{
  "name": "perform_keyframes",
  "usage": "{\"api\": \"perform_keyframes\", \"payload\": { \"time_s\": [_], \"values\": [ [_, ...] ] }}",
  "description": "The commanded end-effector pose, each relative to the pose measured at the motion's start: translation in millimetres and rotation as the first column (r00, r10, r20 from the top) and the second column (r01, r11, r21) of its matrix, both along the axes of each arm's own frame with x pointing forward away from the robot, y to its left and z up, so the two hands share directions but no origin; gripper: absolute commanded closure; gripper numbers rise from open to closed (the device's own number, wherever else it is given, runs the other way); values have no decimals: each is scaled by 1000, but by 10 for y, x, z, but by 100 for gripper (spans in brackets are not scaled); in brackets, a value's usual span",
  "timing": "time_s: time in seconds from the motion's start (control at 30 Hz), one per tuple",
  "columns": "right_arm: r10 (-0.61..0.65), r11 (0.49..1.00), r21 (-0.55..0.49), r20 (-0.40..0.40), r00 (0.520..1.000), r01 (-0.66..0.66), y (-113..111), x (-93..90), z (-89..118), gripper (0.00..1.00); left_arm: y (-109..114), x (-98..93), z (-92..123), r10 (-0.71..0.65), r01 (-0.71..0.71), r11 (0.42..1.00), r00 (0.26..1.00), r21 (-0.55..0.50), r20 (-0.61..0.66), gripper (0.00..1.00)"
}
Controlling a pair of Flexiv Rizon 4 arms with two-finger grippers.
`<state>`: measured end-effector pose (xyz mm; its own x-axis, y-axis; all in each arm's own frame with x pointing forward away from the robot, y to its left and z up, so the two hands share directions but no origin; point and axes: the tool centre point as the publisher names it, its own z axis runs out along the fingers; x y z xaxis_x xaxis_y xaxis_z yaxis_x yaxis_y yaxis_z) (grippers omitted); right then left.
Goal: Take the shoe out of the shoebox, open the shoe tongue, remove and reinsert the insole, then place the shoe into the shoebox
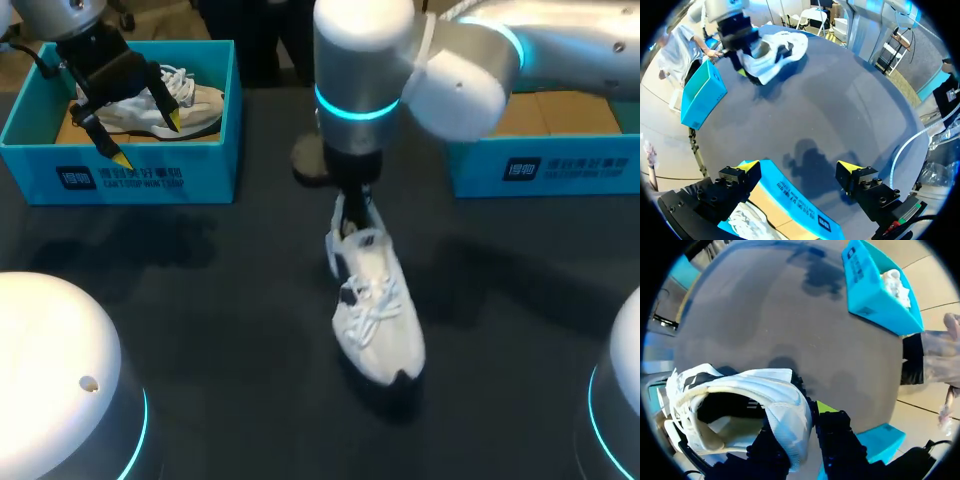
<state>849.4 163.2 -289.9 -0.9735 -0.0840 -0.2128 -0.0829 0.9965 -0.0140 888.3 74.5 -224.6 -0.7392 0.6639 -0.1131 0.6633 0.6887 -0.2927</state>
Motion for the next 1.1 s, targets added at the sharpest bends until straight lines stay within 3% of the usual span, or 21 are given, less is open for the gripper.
{"api": "perform_keyframes", "payload": {
  "time_s": [0.03, 0.5, 0.6, 0.63, 0.7, 0.83, 0.93, 1.1],
  "values": [
    [-1, 1000, 23, 8, 1000, 1, -211, -75, 557, 100, 3, 3, 0, -1, 1, 1000, 1000, 2, 0, 0],
    [-1, 1000, 23, 8, 1000, 1, -211, -75, 557, 100, 3, 3, 0, -1, 1, 1000, 1000, 2, 0, 0],
    [-20, 1000, -6, -1, 1000, 20, -323, -78, 680, 100, 3, 3, 0, -1, 1, 1000, 1000, 2, 0, 0],
    [-52, 998, -37, -13, 999, 51, -520, -52, 878, 100, 3, 3, 0, -1, 1, 1000, 1000, 2, 0, 0],
    [-76, 994, -80, -4, 997, 75, -707, -45, 1125, 100, 3, 3, 0, -1, 1, 1000, 1000, 2, 0, 0],
    [-74, 990, -117, 28, 997, 77, -973, 18, 1445, 100, 3, 3, 0, -1, 1, 1000, 1000, 2, 0, 0],
    [-73, 996, -43, 31, 997, 74, -1164, 164, 1594, 100, 3, 3, 0, -1, 1, 1000, 1000, 2, 0, 0],
    [-73, 996, -43, 31, 997, 74, -1164, 164, 1594, 100, 3, 3, 0, -1, 1, 1000, 1000, 2, 0, 0]
  ]
}}
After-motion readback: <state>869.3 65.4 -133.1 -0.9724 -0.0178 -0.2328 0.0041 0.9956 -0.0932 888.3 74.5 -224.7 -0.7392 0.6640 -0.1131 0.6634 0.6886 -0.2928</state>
